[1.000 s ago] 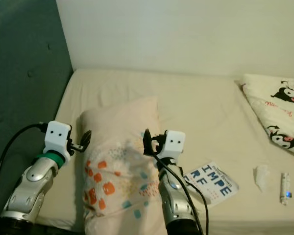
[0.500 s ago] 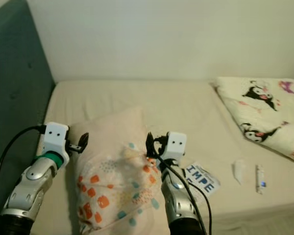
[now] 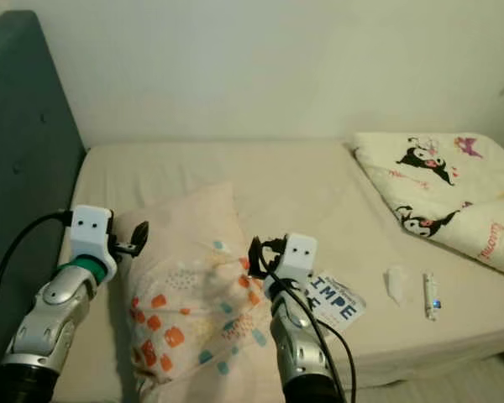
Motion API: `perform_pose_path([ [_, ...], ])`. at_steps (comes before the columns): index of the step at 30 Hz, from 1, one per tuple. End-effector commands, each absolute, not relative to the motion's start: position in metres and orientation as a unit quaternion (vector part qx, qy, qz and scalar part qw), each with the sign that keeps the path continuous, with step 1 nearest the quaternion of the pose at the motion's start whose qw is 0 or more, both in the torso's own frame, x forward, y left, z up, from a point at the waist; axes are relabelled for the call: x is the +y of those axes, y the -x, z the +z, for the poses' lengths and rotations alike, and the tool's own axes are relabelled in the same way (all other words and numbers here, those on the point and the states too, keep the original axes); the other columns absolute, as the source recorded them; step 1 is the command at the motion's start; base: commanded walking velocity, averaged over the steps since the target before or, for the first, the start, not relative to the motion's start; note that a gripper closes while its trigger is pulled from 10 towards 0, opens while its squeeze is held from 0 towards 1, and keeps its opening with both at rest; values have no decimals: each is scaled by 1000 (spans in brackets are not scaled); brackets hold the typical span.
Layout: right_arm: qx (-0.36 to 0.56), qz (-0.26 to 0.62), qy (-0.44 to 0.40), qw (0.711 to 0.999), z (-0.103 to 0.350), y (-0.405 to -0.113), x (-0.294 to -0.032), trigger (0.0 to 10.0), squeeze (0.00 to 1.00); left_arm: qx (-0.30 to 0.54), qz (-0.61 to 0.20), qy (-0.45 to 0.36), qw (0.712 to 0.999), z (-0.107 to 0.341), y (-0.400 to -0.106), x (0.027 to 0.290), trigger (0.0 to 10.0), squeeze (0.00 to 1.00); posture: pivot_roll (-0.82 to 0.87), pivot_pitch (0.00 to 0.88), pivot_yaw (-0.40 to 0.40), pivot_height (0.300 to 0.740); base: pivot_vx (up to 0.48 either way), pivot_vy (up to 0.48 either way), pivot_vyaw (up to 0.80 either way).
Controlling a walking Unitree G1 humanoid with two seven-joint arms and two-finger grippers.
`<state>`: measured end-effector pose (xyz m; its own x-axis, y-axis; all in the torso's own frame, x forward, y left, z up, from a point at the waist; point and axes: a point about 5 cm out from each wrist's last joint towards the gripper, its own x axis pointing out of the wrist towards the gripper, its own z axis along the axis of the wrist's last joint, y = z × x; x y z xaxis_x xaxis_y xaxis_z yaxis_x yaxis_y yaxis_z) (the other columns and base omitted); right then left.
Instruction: Clean up the room
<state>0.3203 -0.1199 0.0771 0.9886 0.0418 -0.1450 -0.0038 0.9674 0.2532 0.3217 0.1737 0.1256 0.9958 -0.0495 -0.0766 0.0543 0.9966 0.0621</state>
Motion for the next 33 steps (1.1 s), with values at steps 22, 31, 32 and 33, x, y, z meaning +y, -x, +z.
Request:
perform_pose_path([
  [22, 93, -46, -67, 992, 60, -304, -142, 10000, 0, 47, -42, -50, 997, 115, -328, 158, 10000, 0, 87, 0, 53, 740, 0, 0, 0],
  [31, 77, -6, -52, 996, 68, -311, -133, 10000, 0, 44, -10, -41, 998, 113, -321, 166, 10000, 0, 108, 0, 17, 740, 0, 0, 0],
  [32, 77, -6, -52, 996, 68, -311, -133, 10000, 0, 44, -10, -41, 998, 113, -321, 166, 10000, 0, 108, 0, 17, 740, 0, 0, 0],
  [33, 77, -3, -52, 996, 69, -311, -131, 10000, 0, 44, -9, -41, 998, 113, -321, 166, 10000, 0, 116, 0, 4, 740, 0, -307, 0],
])
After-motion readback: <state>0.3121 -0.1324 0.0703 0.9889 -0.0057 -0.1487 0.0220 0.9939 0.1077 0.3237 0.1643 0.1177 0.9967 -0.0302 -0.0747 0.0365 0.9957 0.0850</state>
